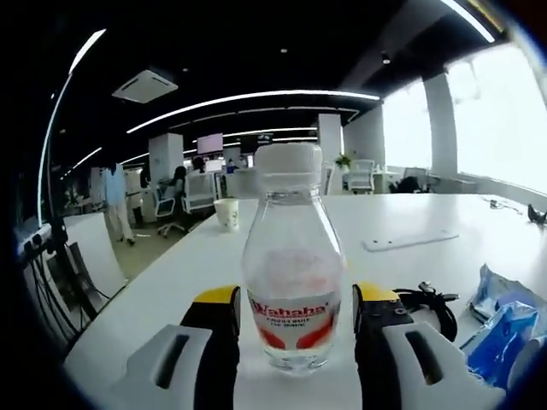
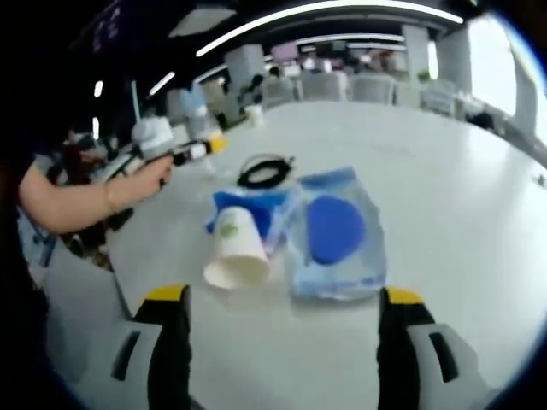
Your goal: Arrange the tabletop items into an orderly group along one side of the table until the central work area is clear of visible clutter.
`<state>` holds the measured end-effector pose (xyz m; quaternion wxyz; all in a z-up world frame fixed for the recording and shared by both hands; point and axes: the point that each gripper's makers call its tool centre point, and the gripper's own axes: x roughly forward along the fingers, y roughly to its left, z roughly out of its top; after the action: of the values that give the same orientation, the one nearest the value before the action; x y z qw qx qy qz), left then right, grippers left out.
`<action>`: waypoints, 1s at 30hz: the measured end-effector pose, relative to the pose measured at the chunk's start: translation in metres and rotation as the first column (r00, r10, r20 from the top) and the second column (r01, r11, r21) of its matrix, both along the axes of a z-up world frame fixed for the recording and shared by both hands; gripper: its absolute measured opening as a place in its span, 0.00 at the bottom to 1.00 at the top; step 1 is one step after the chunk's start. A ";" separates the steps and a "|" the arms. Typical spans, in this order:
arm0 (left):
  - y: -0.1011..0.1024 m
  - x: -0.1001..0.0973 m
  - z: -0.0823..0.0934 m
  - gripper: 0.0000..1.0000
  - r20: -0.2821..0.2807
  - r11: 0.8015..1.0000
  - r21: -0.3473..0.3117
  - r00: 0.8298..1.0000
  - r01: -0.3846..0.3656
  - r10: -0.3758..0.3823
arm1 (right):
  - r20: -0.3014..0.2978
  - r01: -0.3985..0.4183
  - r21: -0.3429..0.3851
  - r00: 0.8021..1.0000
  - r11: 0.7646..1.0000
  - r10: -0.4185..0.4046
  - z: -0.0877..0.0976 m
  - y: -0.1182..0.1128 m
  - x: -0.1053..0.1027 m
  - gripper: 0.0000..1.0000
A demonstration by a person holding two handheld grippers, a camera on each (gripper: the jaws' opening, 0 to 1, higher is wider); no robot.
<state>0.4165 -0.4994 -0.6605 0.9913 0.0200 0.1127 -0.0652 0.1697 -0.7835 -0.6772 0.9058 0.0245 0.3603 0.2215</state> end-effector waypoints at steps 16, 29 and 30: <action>-0.033 -0.030 0.018 1.00 0.013 0.987 -0.006 0.987 0.161 -0.161 | 0.017 -0.006 0.003 1.000 1.000 0.006 0.009 0.002 0.003 0.88; -0.064 -0.062 0.025 1.00 -0.018 0.950 0.029 0.950 0.311 -0.311 | 0.020 0.001 -0.013 1.000 1.000 -0.001 0.015 -0.002 -0.002 0.88; -0.065 -0.064 0.026 1.00 -0.016 0.949 0.029 0.949 0.315 -0.315 | 0.022 0.002 -0.014 1.000 1.000 -0.002 0.016 -0.002 -0.002 0.87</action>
<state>0.3528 -0.5647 -0.6341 0.9671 0.0528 0.1148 -0.2209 0.1678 -0.7857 -0.6616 0.9101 0.0160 0.3517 0.2184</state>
